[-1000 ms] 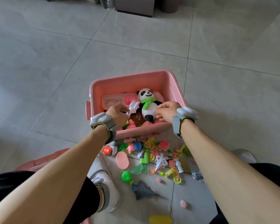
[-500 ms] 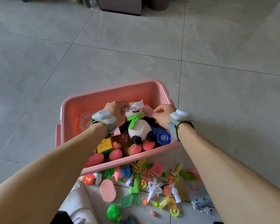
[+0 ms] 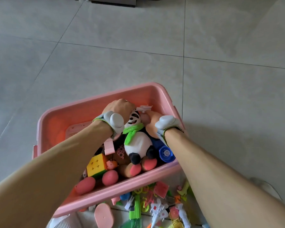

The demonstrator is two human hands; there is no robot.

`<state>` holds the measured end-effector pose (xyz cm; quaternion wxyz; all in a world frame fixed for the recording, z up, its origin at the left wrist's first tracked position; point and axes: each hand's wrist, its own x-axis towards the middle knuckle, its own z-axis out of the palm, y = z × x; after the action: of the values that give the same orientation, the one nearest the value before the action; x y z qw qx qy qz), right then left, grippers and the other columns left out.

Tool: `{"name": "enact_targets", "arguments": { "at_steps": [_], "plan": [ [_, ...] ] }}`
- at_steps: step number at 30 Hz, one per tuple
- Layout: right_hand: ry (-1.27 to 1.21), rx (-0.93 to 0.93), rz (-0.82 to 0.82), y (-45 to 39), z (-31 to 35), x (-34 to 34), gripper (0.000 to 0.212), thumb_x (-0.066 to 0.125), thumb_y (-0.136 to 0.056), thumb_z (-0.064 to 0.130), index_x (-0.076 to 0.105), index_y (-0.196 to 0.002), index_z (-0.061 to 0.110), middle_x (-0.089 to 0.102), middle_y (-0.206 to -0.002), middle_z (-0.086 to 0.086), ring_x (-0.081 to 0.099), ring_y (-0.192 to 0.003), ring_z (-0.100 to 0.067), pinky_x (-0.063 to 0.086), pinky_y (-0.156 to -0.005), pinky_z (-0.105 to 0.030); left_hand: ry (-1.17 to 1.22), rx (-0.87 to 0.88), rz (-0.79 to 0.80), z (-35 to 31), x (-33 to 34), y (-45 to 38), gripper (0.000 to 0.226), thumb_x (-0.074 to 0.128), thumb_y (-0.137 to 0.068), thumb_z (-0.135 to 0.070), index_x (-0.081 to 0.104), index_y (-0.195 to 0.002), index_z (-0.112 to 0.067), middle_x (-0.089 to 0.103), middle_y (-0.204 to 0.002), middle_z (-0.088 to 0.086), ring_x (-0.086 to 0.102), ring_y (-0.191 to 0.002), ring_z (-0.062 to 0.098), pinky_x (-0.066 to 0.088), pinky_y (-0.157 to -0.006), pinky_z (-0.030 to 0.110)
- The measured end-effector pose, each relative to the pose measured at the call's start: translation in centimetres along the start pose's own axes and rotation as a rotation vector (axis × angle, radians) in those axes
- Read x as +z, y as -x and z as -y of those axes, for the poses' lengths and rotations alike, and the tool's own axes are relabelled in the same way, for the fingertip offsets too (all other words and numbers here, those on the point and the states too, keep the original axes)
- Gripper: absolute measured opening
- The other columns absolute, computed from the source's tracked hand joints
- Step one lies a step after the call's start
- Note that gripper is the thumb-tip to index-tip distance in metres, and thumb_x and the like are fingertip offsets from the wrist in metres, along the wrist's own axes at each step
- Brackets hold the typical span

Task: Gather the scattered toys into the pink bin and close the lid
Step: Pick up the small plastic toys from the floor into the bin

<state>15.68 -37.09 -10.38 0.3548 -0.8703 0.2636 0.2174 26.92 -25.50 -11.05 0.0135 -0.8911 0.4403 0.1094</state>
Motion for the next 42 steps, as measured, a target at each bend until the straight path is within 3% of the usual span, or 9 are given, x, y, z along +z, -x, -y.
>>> {"name": "enact_targets", "arguments": {
  "at_steps": [4, 9, 13, 17, 23, 30, 35, 38, 42],
  "plan": [
    [0.173, -0.044, 0.081, -0.9, -0.7, 0.6, 0.049, 0.044, -0.098, 0.014, 0.03, -0.145, 0.009, 0.032, -0.151, -0.008, 0.032, -0.14, -0.022, 0.022, -0.106, -0.021, -0.146, 0.014, 0.097, -0.7, -0.6, -1.3, 0.022, 0.056, -0.081, -0.004, 0.068, -0.087, -0.02, 0.069, -0.092, 0.005, 0.066, -0.085, 0.032, 0.041, -0.058, 0.029],
    [0.191, -0.056, 0.079, -1.6, -1.3, 1.2, 0.054, 0.043, -0.1, 0.018, 0.022, -0.149, 0.011, 0.02, -0.156, -0.007, 0.019, -0.145, -0.022, 0.013, -0.114, -0.025, -0.135, -0.002, 0.204, -1.3, -0.3, -2.5, 0.03, 0.055, -0.076, -0.003, 0.071, -0.097, -0.017, 0.07, -0.094, 0.006, 0.066, -0.083, 0.031, 0.048, -0.059, 0.031],
    [0.13, -0.045, 0.093, -1.9, -1.2, 1.3, 0.058, 0.054, -0.093, 0.017, 0.028, -0.145, 0.006, 0.029, -0.153, -0.01, 0.029, -0.142, -0.022, 0.025, -0.111, -0.027, -0.097, -0.009, 0.347, -2.1, -0.5, -3.0, 0.021, 0.056, -0.079, -0.007, 0.068, -0.095, -0.009, 0.068, -0.096, 0.007, 0.064, -0.083, 0.029, 0.045, -0.061, 0.029],
    [0.054, -0.048, 0.019, -2.4, -1.3, 1.0, 0.056, 0.053, -0.094, 0.018, 0.031, -0.145, 0.006, 0.037, -0.149, -0.014, 0.04, -0.136, -0.028, 0.032, -0.106, -0.028, -0.129, 0.006, 0.426, -2.9, -0.7, -2.9, 0.025, 0.052, -0.091, -0.019, 0.066, -0.109, -0.01, 0.066, -0.111, 0.004, 0.063, -0.102, 0.026, 0.038, -0.066, 0.025],
    [0.097, -0.147, -0.131, -2.8, -1.2, 1.5, 0.034, 0.054, -0.09, 0.015, 0.062, -0.123, 0.017, 0.062, -0.129, -0.002, 0.055, -0.123, -0.022, 0.041, -0.102, -0.025, -0.022, 0.129, 0.292, -1.4, 0.7, -1.6, 0.027, 0.049, -0.089, -0.025, 0.066, -0.109, -0.016, 0.066, -0.111, 0.005, 0.063, -0.1, 0.028, 0.053, -0.08, 0.036],
    [0.128, -0.091, -0.138, -2.5, -1.5, 1.5, 0.036, 0.051, -0.094, 0.011, 0.058, -0.129, 0.015, 0.056, -0.135, -0.005, 0.052, -0.126, -0.022, 0.038, -0.101, -0.022, 0.177, -0.049, 0.347, 1.0, 1.5, -0.2, 0.041, 0.029, -0.1, -0.032, 0.051, -0.135, -0.025, 0.056, -0.137, 0.002, 0.053, -0.121, 0.028, 0.041, -0.101, 0.035],
    [0.132, -0.074, -0.154, -1.9, -1.8, 2.5, 0.052, 0.055, -0.086, 0.015, 0.044, -0.137, 0.018, 0.038, -0.143, -0.004, 0.039, -0.134, -0.027, 0.032, -0.11, -0.028, 0.267, -0.081, 0.281, 0.4, 1.8, 0.6, 0.037, 0.032, -0.1, -0.035, 0.054, -0.127, -0.023, 0.062, -0.124, 0.005, 0.057, -0.108, 0.031, 0.044, -0.088, 0.033],
    [0.145, -0.053, -0.043, -2.6, -1.7, 2.5, 0.062, 0.056, -0.083, 0.017, 0.037, -0.142, 0.016, 0.035, -0.149, -0.004, 0.034, -0.139, -0.023, 0.03, -0.114, -0.03, 0.317, -0.086, 0.236, 0.1, 1.7, 1.1, 0.035, 0.035, -0.1, -0.033, 0.055, -0.126, -0.02, 0.064, -0.117, 0.01, 0.058, -0.103, 0.033, 0.043, -0.08, 0.032],
    [0.079, -0.04, 0.071, -3.9, -2.2, 2.7, 0.054, 0.054, -0.092, 0.015, 0.038, -0.143, 0.017, 0.036, -0.151, -0.001, 0.032, -0.14, -0.018, 0.021, -0.115, -0.023, 0.353, -0.081, 0.131, 0.6, 2.6, 1.9, 0.037, 0.037, -0.099, -0.041, 0.054, -0.128, -0.026, 0.068, -0.112, 0.007, 0.061, -0.1, 0.032, 0.047, -0.079, 0.033]
  ]
}}
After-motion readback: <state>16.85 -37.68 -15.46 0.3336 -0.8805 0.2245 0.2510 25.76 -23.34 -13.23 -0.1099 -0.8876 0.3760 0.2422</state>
